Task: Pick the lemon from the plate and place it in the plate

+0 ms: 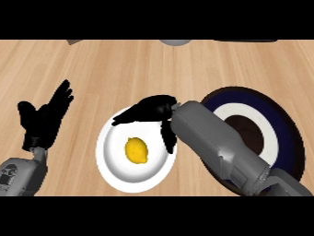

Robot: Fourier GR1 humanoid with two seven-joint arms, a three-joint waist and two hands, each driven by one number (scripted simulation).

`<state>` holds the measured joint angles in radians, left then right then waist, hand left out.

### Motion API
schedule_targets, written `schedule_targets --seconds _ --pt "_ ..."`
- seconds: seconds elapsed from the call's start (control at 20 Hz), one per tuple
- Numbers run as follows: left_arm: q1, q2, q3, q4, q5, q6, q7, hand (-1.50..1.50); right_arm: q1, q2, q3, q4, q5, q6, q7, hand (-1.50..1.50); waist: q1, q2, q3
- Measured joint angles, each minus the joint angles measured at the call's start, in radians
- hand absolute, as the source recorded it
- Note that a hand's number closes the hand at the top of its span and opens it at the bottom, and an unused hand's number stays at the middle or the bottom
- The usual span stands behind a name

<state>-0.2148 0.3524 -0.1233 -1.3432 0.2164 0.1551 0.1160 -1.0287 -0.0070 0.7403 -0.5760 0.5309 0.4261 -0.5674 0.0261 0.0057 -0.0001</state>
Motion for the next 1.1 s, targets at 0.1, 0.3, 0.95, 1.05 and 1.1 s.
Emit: schedule_targets --seconds 0.1,0.3,0.95,1.05,1.1 --pt "0.006 0.0 0.01 0.016 -0.007 -0.011 -0.017 0.0 0.003 0.002 0.011 -0.021 0.018 0.018 0.017 -1.5 -0.006 -0.002 0.0" --pt "0.007 -0.008 0.025 0.011 -0.017 -0.017 -0.012 0.0 0.013 0.005 0.052 -0.057 0.012 0.041 0.068 -1.5 -0.004 -0.002 0.0" --pt "0.017 -0.027 0.056 -0.016 -0.044 -0.058 0.005 0.0 0.046 0.007 0.196 -0.09 -0.035 -0.05 0.169 -1.5 0.009 0.001 0.0" --pt "0.017 -0.041 0.051 -0.016 -0.054 -0.054 0.004 0.0 0.047 0.007 0.227 -0.089 -0.036 -0.059 0.177 -1.5 0.012 0.002 0.0" --pt "0.012 -0.044 0.05 -0.022 -0.057 -0.052 0.016 0.0 0.042 0.007 0.24 -0.087 -0.038 -0.052 0.178 -1.5 0.013 0.002 0.0"
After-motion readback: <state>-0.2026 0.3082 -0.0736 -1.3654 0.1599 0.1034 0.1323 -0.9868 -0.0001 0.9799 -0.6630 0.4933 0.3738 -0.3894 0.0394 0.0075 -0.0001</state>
